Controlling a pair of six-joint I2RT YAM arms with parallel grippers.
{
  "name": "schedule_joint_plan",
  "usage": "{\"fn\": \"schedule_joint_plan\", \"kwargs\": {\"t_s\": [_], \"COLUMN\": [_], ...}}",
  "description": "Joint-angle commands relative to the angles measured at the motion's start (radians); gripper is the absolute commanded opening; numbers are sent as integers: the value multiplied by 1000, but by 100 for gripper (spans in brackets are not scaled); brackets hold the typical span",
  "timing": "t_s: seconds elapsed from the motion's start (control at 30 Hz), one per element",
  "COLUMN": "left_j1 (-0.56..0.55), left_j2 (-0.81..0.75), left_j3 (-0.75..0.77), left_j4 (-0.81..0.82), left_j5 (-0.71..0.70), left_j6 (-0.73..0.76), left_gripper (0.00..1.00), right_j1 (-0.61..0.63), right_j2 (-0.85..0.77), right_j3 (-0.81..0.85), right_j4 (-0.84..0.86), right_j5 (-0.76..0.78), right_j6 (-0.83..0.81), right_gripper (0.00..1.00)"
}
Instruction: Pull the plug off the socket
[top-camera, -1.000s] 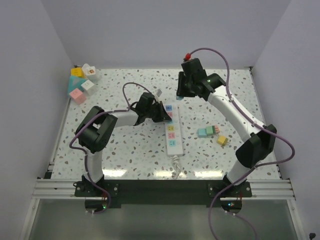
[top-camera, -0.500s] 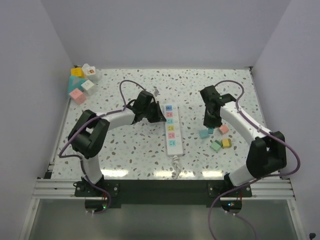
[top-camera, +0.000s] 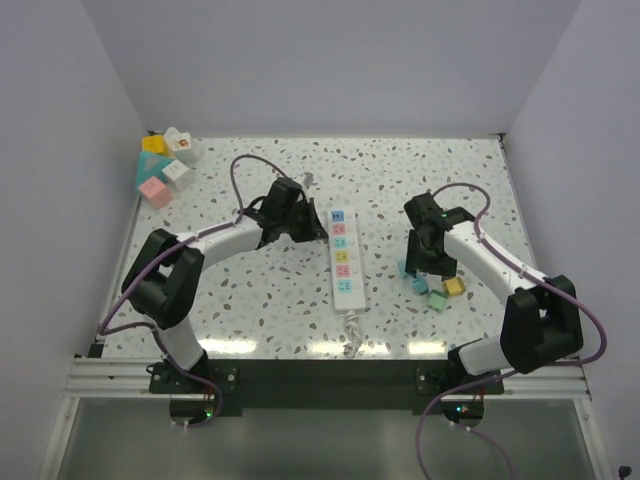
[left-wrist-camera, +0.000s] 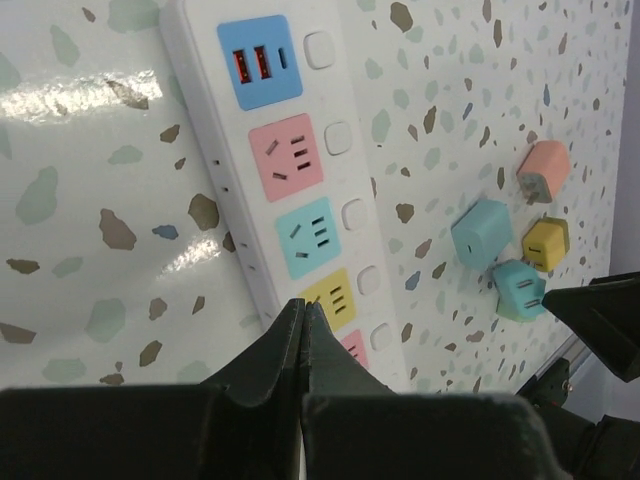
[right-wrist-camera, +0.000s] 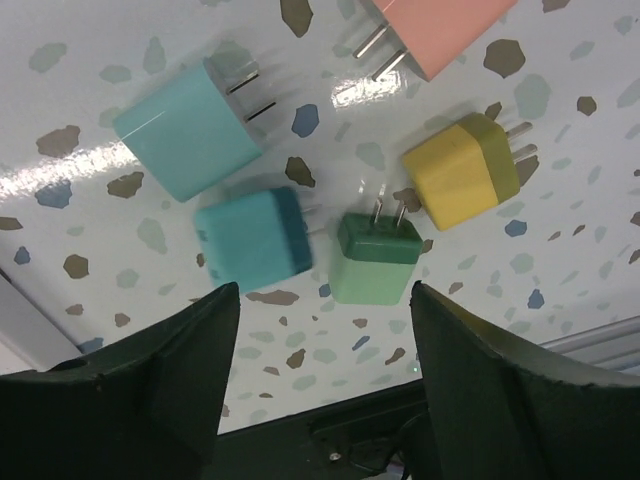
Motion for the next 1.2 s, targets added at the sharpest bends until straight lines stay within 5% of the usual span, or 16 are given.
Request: {"fn": "schedule_joint_plan", "kwargs": {"t_s": [0.0, 0.23, 0.43, 0.83, 1.03, 1.17], "left_j1": [6, 43, 101, 190, 233, 256], "left_j2": [-82, -180, -271, -385, -415, -415], "left_j3": [-12, -18, -47, -91, -114, -117], "left_j4": [-39, -122, -166, -235, -248, -249], "left_j5": [-52, -120, -195, -252, -255, -255], "left_j6": [36, 48, 53, 70, 80, 88], "left_gripper": [0, 0, 10, 86, 95, 95], "right_j1": [1, 34, 229, 331, 366, 363], "right_j2": [-19, -120, 86, 493, 607, 674], "right_j3": [53, 157, 280, 479, 530, 578], "right_j4": [-32, -23, 147, 298, 224, 164], "right_j5": [26, -136, -215, -195, -134, -127], "right_j6": [-1, -87, -107, -70, 2, 51], "right_gripper": [74, 98, 98, 98, 97, 77]}}
